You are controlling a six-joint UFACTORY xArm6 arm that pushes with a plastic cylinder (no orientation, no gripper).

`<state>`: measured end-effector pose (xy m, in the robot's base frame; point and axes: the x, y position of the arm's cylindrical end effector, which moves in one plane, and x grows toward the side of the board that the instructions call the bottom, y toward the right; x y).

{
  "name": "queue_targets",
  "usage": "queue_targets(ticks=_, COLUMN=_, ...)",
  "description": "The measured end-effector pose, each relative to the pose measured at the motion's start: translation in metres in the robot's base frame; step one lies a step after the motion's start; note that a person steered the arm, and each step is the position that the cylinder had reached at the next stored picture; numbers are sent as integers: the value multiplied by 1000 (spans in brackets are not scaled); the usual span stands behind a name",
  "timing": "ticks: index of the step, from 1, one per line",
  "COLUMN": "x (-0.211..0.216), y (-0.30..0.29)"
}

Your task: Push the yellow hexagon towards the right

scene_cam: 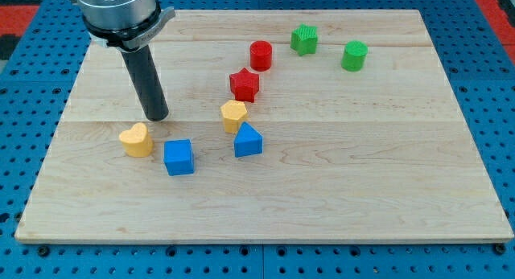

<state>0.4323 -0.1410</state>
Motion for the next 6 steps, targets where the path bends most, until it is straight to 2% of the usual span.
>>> queue_targets(ticks=3, x=10, y=157)
queue_targets(ticks=5, x=3, y=167)
queue_targets(ticks=6, x=13, y=169)
